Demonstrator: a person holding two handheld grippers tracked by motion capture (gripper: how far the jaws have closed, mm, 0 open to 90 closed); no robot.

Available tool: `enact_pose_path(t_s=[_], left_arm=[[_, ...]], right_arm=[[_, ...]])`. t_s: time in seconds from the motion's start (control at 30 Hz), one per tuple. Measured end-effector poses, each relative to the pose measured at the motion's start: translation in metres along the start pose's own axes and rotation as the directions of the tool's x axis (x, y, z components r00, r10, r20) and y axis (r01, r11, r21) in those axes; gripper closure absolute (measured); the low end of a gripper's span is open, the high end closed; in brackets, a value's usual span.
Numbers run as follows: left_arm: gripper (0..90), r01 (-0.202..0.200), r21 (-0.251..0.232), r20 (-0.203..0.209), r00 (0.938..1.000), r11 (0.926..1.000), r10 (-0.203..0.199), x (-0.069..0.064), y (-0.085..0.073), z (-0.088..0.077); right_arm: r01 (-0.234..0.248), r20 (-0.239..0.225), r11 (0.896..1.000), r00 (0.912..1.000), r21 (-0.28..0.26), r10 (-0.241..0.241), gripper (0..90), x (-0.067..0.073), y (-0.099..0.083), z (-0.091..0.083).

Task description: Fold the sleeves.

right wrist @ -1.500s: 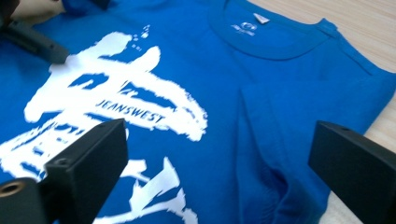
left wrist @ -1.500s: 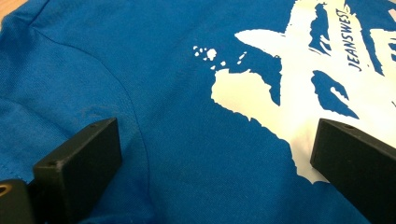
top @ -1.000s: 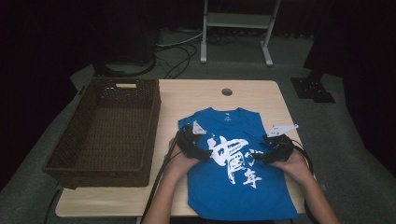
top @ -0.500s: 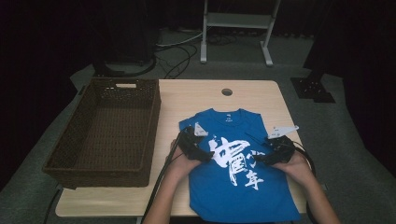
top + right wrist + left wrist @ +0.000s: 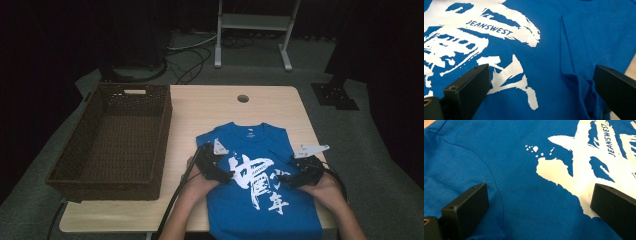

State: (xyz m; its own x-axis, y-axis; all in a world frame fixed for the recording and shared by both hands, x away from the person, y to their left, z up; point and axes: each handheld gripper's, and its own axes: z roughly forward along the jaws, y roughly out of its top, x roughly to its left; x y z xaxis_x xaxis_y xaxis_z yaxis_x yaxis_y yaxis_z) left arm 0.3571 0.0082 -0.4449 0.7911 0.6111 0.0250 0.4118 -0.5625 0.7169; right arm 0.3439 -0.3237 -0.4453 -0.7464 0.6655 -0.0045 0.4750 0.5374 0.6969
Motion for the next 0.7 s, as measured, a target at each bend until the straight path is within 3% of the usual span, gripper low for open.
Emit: enact_pose_path(t_s=[0.2,0.43,0.6,0.7], left_arm=[[1.0,-0.005,-0.005,0.005,1.0000,1.0000,0.005,-0.009,-0.002,-0.002],[1.0,-0.024,-0.012,0.001,0.9997,0.9997,0.024,-0.009,-0.002,-0.003],[1.0,-0.016,-0.054,-0.031,0.9994,0.9984,0.015,0.000,0.000,-0.010],[1.0,-0.003,-0.054,-0.043,0.9991,0.9985,0.001,0.011,0.005,-0.016]], right_arm=[[-0.001,0.004,1.000,1.0000,-0.001,0.001,1.8,0.006,-0.008,-0.007],[-0.003,0.005,1.000,1.0000,-0.005,0.003,1.8,0.006,-0.009,-0.008],[-0.004,0.005,1.000,1.0000,-0.007,0.004,1.8,0.006,-0.009,-0.008],[-0.003,0.005,1.000,1.0000,-0.008,0.004,1.8,0.006,-0.009,-0.008]])
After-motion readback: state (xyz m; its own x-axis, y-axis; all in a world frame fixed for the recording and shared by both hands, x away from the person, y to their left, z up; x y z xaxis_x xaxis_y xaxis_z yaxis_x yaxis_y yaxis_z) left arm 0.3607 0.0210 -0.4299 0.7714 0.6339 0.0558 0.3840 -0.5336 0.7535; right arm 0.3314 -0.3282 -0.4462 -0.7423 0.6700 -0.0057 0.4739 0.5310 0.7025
